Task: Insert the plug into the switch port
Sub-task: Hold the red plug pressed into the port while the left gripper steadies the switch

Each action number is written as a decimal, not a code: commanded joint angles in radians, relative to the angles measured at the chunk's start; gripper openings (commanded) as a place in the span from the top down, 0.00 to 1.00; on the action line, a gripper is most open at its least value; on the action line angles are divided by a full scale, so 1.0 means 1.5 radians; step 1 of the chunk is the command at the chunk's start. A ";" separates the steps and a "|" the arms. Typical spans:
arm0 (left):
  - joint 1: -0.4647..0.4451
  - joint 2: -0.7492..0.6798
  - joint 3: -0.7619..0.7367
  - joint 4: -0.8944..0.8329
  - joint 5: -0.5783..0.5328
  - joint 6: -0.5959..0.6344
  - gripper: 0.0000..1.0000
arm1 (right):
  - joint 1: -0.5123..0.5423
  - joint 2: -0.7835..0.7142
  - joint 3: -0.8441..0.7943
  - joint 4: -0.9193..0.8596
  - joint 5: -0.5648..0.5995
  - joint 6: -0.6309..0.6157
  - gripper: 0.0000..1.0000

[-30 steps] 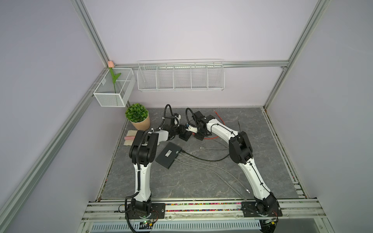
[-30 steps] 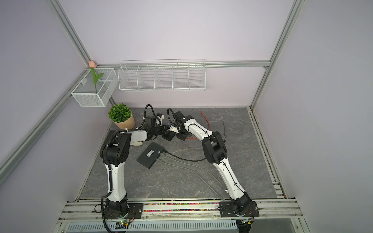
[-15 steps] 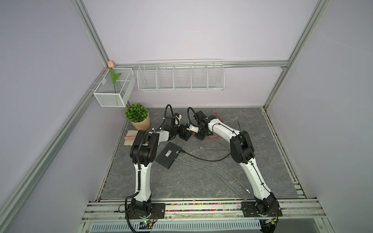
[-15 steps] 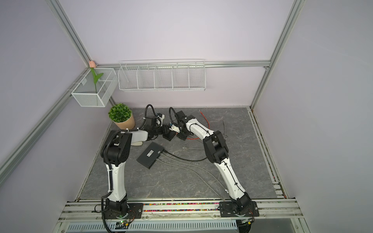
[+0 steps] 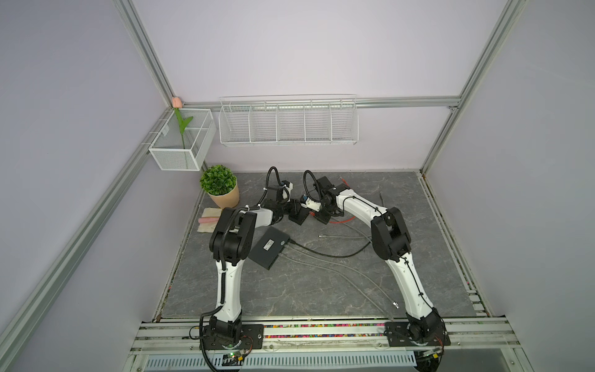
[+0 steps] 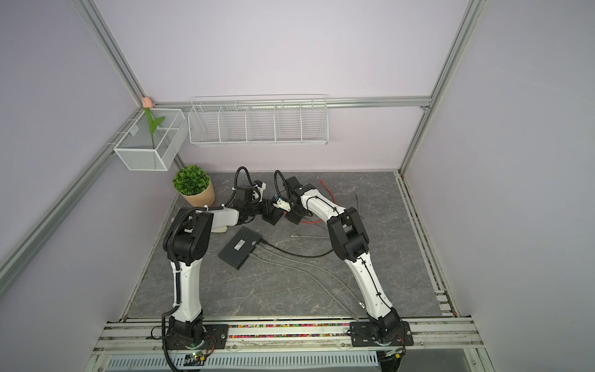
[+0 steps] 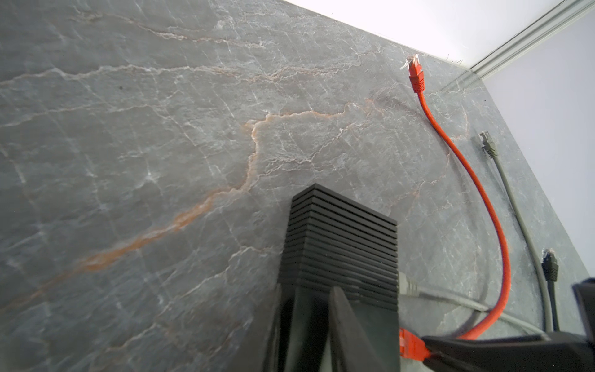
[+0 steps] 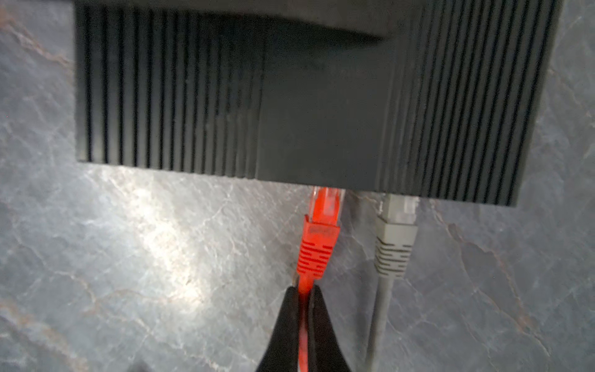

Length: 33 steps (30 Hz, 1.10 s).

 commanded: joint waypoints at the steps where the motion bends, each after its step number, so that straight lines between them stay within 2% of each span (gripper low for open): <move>1: -0.079 0.040 0.000 -0.087 0.115 0.016 0.74 | 0.023 -0.050 0.022 0.156 -0.077 -0.024 0.93; 14: -0.101 0.043 0.006 -0.109 0.114 0.037 0.74 | 0.021 -0.056 0.024 0.157 -0.069 -0.032 0.93; 33: -0.132 0.054 0.015 -0.131 0.104 0.051 0.75 | 0.015 -0.065 -0.002 0.208 -0.114 -0.006 0.93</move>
